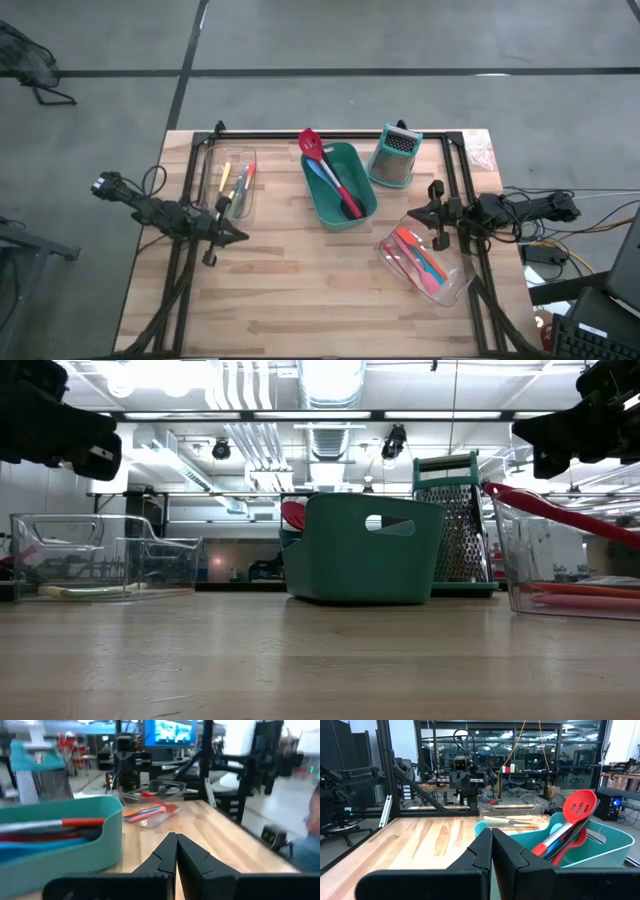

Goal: Pick & Place Kitchen Items
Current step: Return to Home Position

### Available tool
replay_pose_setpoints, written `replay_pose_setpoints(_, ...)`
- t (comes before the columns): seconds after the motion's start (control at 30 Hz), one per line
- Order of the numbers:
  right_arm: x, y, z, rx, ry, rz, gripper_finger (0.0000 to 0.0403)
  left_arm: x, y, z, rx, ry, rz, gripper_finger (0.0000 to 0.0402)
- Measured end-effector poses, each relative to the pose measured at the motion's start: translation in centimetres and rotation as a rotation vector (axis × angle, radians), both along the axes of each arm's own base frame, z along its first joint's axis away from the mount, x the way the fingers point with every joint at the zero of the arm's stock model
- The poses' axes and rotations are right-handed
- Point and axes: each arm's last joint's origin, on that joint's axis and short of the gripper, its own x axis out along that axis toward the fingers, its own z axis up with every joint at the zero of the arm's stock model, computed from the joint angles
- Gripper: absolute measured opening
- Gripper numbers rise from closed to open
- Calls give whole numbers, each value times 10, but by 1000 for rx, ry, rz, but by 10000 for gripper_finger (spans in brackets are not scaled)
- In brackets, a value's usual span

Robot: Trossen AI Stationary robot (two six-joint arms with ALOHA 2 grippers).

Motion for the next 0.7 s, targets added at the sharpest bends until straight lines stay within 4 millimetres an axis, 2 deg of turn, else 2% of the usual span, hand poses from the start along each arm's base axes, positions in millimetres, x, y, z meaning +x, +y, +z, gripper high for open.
replay_pose_setpoints(0.13, 0, 0, 0, 0, 0, 0, 8, 2, 2, -2, -124, 42, 51, 12)
replay_pose_setpoints(0.4, 0, 0, 0, -2, 0, 0, 9, 10, 11, -11, -164, 114, 225, 12)
replay_pose_setpoints(0.7, 0, 0, 0, -2, 0, 0, 9, 12, 12, -10, -69, 97, 201, 12)
